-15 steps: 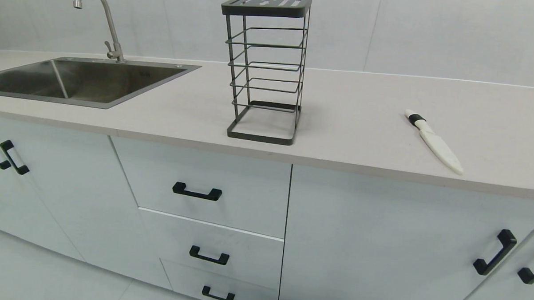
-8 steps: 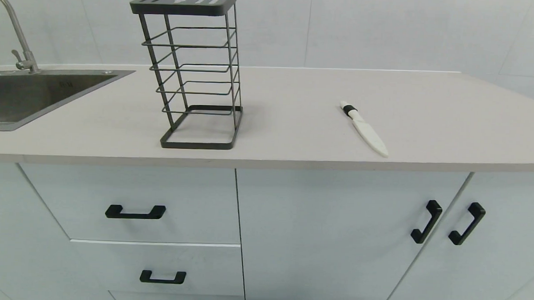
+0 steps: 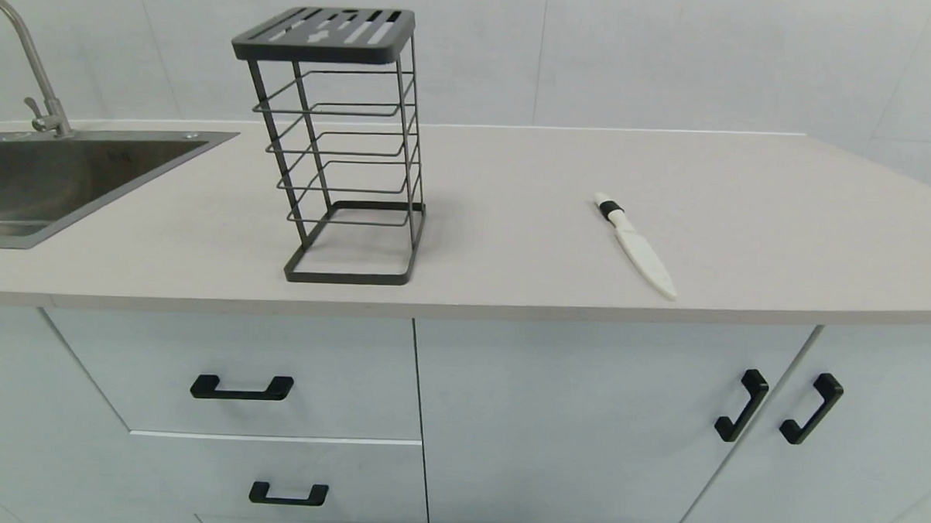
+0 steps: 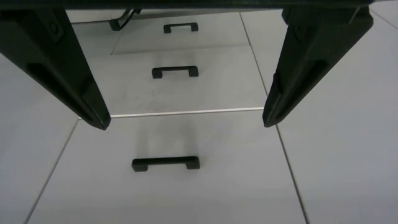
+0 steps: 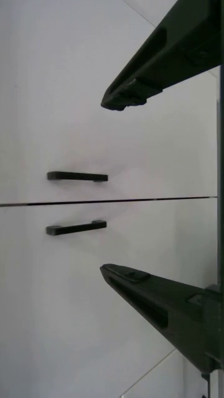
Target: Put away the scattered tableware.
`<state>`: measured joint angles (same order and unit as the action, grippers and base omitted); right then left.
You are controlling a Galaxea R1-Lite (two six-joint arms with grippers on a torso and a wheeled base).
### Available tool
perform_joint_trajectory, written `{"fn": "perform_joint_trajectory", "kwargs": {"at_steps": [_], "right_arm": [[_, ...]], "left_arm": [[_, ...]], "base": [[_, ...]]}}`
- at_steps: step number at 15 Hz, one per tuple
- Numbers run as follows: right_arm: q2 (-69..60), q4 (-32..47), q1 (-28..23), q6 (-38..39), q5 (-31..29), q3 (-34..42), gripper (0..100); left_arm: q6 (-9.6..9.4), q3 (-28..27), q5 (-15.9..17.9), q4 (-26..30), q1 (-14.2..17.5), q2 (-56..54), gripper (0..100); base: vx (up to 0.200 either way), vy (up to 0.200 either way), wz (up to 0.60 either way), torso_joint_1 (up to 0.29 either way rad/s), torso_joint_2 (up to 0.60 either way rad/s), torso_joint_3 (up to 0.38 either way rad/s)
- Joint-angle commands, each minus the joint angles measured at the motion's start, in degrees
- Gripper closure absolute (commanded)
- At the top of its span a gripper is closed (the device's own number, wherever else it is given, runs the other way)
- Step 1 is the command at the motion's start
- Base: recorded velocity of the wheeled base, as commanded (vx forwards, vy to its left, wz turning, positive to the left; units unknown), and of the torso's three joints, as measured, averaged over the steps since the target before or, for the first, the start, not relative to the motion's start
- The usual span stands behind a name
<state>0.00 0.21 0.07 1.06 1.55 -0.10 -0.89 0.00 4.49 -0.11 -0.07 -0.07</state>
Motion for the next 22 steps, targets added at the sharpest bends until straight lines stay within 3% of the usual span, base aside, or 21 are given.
{"fn": "perform_joint_trajectory", "kwargs": {"at_steps": [1,9,22], "right_arm": [[0.1,0.0,0.0,0.0,0.0,0.0,0],[0.1,0.0,0.0,0.0,0.0,0.0,0],[0.1,0.0,0.0,0.0,0.0,0.0,0]], "left_arm": [[0.01,0.0,0.0,0.0,0.0,0.1,0],[0.01,0.0,0.0,0.0,0.1,0.1,0],[0.01,0.0,0.0,0.0,0.0,0.1,0]], "base": [[0.000,0.000,0.00,0.237,-0.55,-0.251],[0.000,0.000,0.00,0.191,-0.49,-0.221],[0.000,0.000,0.00,0.317,-0.52,-0.252]]}}
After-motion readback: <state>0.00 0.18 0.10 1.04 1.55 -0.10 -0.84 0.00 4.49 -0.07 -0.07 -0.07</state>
